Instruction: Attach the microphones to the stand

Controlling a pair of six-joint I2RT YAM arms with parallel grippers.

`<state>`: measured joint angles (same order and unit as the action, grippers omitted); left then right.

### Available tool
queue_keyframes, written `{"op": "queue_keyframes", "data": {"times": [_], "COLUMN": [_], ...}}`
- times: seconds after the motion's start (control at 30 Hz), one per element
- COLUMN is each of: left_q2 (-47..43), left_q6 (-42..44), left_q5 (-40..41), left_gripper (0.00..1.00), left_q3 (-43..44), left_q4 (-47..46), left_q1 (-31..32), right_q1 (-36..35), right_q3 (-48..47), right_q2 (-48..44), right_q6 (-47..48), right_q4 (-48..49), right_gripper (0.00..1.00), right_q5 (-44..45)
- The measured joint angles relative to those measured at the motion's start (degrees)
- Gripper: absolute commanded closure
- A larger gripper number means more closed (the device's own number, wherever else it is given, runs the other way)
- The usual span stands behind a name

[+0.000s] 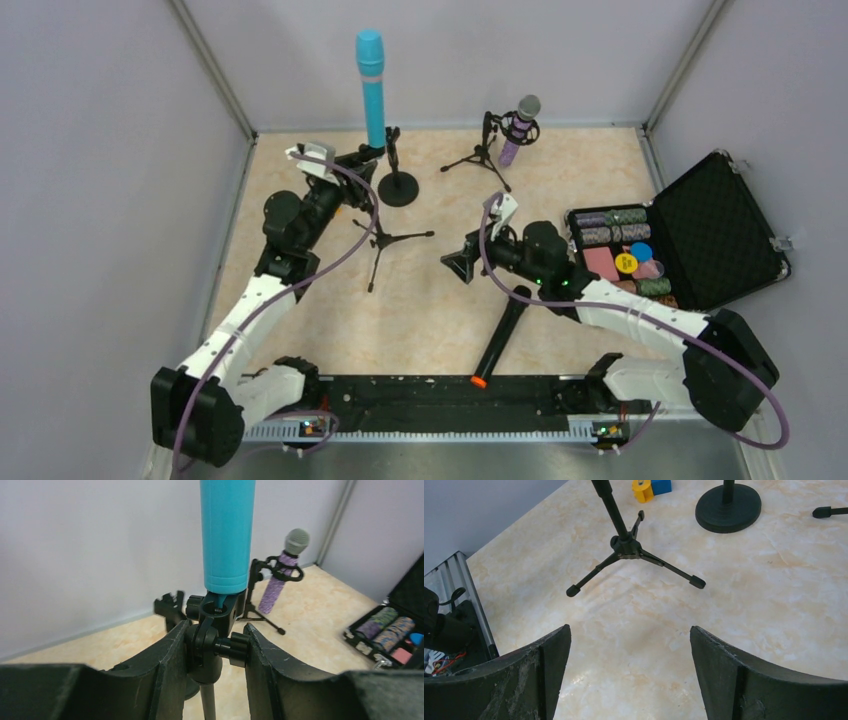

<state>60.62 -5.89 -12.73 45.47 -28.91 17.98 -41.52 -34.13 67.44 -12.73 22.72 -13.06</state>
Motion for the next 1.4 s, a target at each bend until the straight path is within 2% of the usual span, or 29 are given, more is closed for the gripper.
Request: {"op": "queue_keyframes", "data": {"times": [0.47, 0.7, 1.1, 1.4], "left_q2": [-8.4, -9.3, -8.2, -8.3], "left_q6": [5.1, 8.0, 11.8, 11.8], "left_q5": [10.8, 14.2, 17.2, 18.4], "left_gripper": [1.00, 1.00, 1.00, 1.00], "left_q3": [-3.3, -4.1, -6.8, -10.6], "left_q4": [5.4, 6.3, 5.0, 0.0], "left_q1": [-10.3, -14.4, -16.1, -16.4], "right_q1": [0.7, 0.7, 0.7, 0.7], "right_q3": [0.8, 0.8, 0.8, 0.8], "right_q2": [0.0, 0.0, 0.0, 0.0], "right_q6": [-1.0, -1.0, -1.0, -1.0], "right_q4": [0.3, 0.3, 0.3, 0.3], "right_gripper": [0.13, 0.13, 0.13, 0.13], "right_q5": [-1.3, -1.3, -1.3, -1.4]}}
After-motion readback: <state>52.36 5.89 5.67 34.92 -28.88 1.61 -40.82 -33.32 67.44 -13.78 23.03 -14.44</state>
